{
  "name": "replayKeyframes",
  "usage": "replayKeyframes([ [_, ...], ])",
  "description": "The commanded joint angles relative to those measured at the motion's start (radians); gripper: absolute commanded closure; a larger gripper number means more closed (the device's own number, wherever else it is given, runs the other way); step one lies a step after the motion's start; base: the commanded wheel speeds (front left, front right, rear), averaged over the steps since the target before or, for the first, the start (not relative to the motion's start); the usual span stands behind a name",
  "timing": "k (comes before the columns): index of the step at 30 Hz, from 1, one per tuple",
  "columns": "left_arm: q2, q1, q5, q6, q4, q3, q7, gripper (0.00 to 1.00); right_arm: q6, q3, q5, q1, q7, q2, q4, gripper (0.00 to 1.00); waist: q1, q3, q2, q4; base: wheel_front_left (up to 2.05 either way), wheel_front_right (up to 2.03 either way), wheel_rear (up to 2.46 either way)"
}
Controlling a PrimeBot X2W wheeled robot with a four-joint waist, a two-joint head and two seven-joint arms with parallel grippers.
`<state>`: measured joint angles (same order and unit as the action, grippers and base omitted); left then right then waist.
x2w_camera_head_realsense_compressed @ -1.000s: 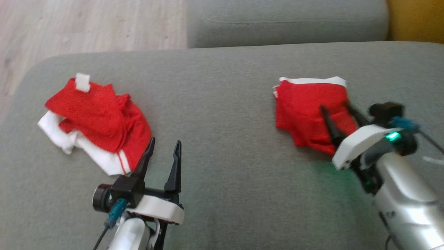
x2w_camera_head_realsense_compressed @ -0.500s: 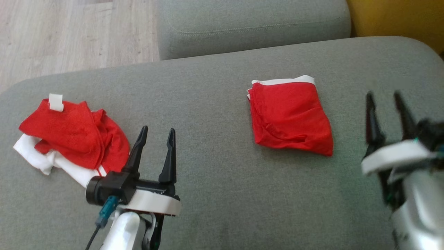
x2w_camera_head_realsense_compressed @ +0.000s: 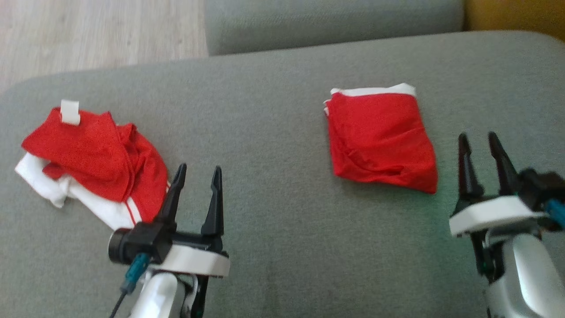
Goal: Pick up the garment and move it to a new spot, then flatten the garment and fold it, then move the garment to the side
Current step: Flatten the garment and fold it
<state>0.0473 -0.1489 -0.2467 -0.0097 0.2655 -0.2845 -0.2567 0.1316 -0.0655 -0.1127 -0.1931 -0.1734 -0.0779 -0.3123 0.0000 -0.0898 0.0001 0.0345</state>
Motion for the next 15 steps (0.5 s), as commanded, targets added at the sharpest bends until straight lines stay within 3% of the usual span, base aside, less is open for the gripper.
replayKeyframes([
  [1,0.003,-0.064,0.007,-0.004,-0.037,0.027,-0.005,0.0,-0.001,0.028,0.015,-0.078,0.014,-0.005,0.039,1.0,0.0,-0.05,-0.0001,-0.031,0.0,0.0,0.0],
  [8,0.003,-0.113,0.014,-0.02,-0.029,0.008,-0.005,0.0,-0.001,-0.005,0.031,-0.234,0.091,0.0,-0.065,1.0,0.0,-0.159,-0.0001,-0.092,0.0,0.0,0.0],
  [15,0.003,-0.154,0.007,-0.027,-0.026,-0.023,-0.005,0.0,-0.001,-0.115,0.098,-0.424,0.086,0.012,-0.327,1.0,0.0,-0.229,-0.0001,-0.16,0.0,0.0,0.0],
])
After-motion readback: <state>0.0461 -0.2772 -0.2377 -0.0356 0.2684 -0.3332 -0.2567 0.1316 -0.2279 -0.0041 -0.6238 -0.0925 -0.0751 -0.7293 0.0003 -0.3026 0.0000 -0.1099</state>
